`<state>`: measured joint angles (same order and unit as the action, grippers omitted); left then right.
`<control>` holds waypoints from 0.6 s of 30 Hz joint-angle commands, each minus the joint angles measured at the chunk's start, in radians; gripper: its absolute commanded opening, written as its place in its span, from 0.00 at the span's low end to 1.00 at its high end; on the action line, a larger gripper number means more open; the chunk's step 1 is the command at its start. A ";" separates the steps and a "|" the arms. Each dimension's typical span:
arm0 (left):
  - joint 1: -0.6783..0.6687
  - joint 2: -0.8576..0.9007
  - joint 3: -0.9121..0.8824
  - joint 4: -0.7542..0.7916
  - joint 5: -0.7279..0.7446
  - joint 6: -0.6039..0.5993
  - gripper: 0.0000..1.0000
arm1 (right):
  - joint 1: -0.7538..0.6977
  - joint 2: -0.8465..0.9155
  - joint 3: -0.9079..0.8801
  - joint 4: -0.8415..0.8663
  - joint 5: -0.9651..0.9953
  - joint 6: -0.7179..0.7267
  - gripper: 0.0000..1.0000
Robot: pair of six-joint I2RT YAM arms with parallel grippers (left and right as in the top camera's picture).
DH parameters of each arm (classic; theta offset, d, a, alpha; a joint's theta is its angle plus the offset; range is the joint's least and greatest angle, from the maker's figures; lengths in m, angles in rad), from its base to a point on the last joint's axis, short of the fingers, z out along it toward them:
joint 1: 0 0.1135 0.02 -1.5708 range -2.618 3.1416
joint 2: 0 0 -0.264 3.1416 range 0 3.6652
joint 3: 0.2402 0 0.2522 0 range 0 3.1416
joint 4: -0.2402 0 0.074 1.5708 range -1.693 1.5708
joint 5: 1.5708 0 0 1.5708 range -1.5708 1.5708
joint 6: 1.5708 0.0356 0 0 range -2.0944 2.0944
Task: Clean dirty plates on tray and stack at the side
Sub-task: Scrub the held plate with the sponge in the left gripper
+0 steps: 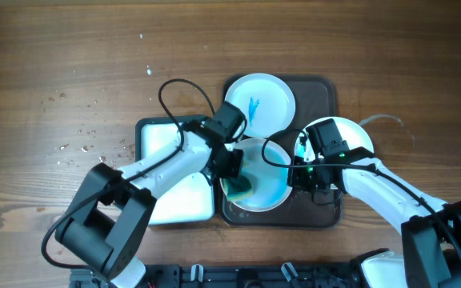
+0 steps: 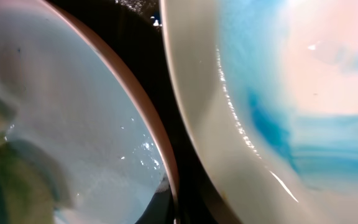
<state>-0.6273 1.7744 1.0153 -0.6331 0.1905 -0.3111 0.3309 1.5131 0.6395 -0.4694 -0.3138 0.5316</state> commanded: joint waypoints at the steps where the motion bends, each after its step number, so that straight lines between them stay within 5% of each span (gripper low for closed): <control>1: -0.098 0.023 -0.088 0.108 0.139 0.007 0.04 | 0.010 0.045 -0.032 -0.003 0.043 0.019 0.04; 7: -0.200 0.052 -0.113 0.233 0.145 -0.024 0.04 | 0.010 0.045 -0.032 -0.005 0.043 0.019 0.04; 12: -0.190 0.052 -0.113 0.426 0.352 -0.100 0.04 | 0.010 0.045 -0.032 -0.009 0.043 0.019 0.04; 18: -0.136 0.052 -0.113 0.433 0.211 -0.113 0.04 | 0.010 0.045 -0.032 -0.009 0.043 0.019 0.04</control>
<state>-0.7879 1.8107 0.9119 -0.1864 0.4362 -0.3954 0.3302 1.5120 0.6395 -0.4709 -0.3107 0.5350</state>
